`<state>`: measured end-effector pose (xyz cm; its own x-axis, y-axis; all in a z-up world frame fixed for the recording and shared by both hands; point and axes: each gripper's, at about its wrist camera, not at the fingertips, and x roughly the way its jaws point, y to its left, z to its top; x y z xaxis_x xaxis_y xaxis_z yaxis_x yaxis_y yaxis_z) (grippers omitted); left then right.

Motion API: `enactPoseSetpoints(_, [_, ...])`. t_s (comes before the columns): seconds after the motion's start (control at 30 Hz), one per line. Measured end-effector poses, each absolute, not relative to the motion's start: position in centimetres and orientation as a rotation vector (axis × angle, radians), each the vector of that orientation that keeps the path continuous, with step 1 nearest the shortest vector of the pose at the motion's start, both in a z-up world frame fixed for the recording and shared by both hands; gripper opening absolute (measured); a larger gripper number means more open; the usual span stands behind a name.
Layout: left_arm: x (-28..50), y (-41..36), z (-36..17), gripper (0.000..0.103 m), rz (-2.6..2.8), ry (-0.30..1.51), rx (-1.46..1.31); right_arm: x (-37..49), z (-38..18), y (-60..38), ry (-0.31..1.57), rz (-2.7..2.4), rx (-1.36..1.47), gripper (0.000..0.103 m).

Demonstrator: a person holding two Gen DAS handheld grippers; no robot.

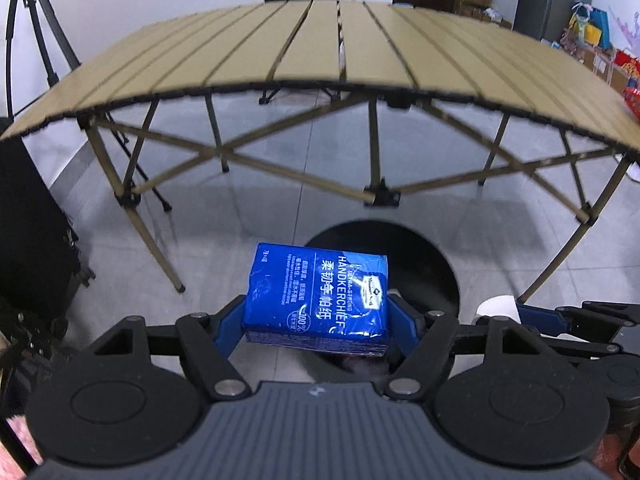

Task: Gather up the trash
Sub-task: 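Carry the tissue pack with the left tool while the right tool carries the foam wedge toward the bin, then lower the left tool over the bin and open it to drop the tissue pack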

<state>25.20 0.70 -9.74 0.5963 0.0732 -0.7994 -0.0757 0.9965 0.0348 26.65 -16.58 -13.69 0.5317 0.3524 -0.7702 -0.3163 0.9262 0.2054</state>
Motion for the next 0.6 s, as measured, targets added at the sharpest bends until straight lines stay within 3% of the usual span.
enactPoseSetpoints(0.6, [26.6,3.4,-18.5,0.073,0.131,1.133,-0.088,26.9,-21.5,-17.2,1.104,0.338,-0.024,0.028])
